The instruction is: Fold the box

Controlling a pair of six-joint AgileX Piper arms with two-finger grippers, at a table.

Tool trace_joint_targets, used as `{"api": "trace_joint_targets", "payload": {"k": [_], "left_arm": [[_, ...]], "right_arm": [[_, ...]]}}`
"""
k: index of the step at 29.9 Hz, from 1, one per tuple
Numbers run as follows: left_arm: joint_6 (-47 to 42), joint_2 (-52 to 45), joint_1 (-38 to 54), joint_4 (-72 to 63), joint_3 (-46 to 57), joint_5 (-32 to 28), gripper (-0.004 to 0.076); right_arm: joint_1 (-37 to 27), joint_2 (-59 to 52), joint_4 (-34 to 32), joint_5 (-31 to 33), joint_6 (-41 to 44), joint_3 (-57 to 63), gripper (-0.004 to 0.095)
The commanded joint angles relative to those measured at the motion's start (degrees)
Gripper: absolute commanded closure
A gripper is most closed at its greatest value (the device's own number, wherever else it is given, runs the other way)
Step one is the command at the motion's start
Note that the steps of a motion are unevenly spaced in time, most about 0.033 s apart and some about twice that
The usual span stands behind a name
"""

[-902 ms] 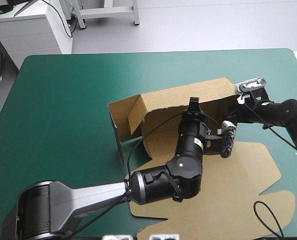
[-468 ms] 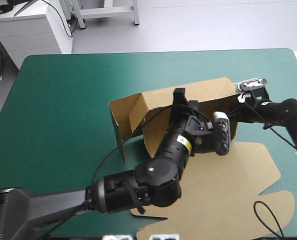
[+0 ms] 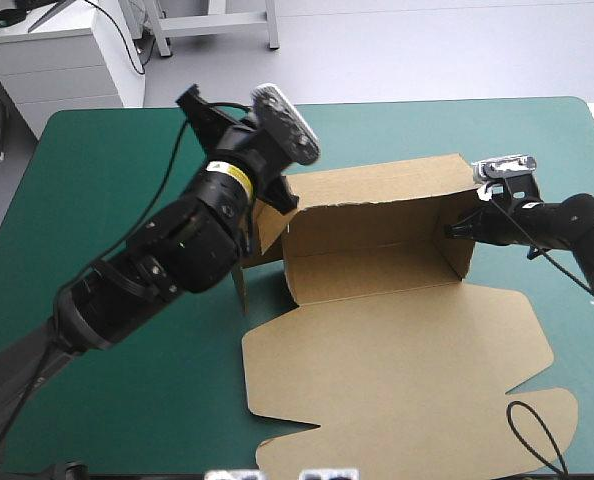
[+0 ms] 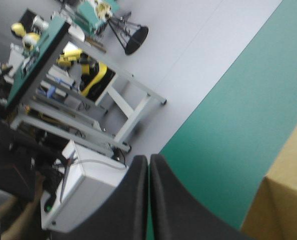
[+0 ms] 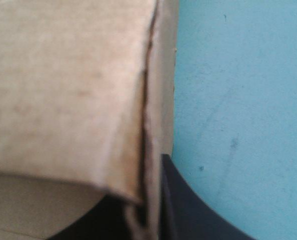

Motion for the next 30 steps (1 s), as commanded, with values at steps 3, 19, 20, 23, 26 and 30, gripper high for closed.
{"api": "trace_joint_targets", "payload": {"k": [3,19,20,23,26,30], "left_arm": [[-0.4,-4.3,13.3,-8.6,-1.9,-3.4,0.0727],[13.4,-4.9,47.8,-48.1,1.9,-5.0,0.0727],[14.6,-4.9,49.9,-50.4,2.9,-5.0,0.0727],[17.4,-4.9,53.9,-55.5,5.4,-5.0,0.0728],[18.6,-4.9,56.7,-58.5,7.5,-5.0,0.0728],[20.1,-4.9,58.2,-60.5,10.2,-5.1,0.0728]], "right_arm": [[0.2,-1.3,-0.8,5.1,5.4,-5.4,0.0907],[9.0,-1.1,-14.6,14.9,31.1,-20.8,0.0907],[9.0,-0.9,-14.6,16.5,32.3,-22.1,0.0907],[9.0,0.4,-15.9,21.3,35.4,-25.3,0.0907],[9.0,2.6,-16.2,26.9,37.8,-28.2,0.0907],[9.0,6.5,-16.2,33.6,39.0,-31.4,0.0907]]}}
